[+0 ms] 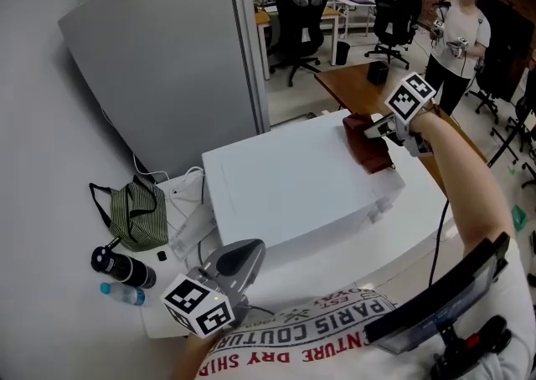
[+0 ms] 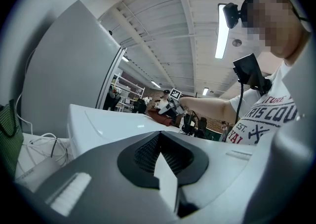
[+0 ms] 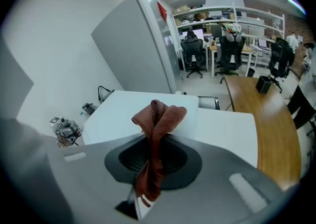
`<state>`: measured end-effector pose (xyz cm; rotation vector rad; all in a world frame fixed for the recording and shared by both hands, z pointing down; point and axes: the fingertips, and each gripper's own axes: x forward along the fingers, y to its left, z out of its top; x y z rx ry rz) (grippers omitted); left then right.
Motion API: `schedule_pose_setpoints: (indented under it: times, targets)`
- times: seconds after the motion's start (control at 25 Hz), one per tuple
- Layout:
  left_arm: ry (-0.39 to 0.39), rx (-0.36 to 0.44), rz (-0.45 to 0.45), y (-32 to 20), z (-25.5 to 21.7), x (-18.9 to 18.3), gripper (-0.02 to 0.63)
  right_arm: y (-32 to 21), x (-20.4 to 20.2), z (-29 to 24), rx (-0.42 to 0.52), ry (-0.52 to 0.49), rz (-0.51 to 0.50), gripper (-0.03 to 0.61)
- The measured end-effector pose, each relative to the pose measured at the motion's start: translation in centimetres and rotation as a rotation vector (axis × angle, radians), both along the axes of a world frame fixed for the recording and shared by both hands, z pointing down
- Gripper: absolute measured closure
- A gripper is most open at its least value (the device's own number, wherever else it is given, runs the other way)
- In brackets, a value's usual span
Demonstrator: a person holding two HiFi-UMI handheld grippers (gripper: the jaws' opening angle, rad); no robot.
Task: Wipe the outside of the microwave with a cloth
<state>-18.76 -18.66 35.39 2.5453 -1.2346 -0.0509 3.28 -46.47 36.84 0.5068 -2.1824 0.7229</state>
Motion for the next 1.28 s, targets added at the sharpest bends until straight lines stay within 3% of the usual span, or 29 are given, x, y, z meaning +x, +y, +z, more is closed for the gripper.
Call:
schedule_pose_setpoints:
  times: [0.16,0.36,0.52,0.72,0.92,1.28]
  targets:
    - [0.008,0.0,-0.018,0.3,0.3,-0.8,0.607,1.3,-6.1,-4.0,0.069,-0.043,-0.134,0.532]
    - [0.028,-0.003,-0.081,1.1,1.0,-3.2,0.607,4.5,-16.9,-7.9,0.138,-0.122,-0.337,0.532]
    - [0.035,-0.011,-0.162,2.2,1.2,-5.6,0.607,7.6,-26.0,-7.3,0.143,-0.14,-0.492,0.532]
    - [0.049,-0.015,-0.23,3.5,2.7,-8.6,0.607,9.9,-33.3,-3.9,0.112,-0.144,-0.568,0.532]
    - [0.058,-0.016,-0.33,5.0,2.2,-11.4,0.607,9.6,-37.0,-0.5,0.068,-0.072,-0.579,0.532]
    - [0.068,-0.029,-0.344,4.0,2.3,-12.2,0.607,7.0,-36.3,2.5,0.009,-0.004,-0.546,0.532]
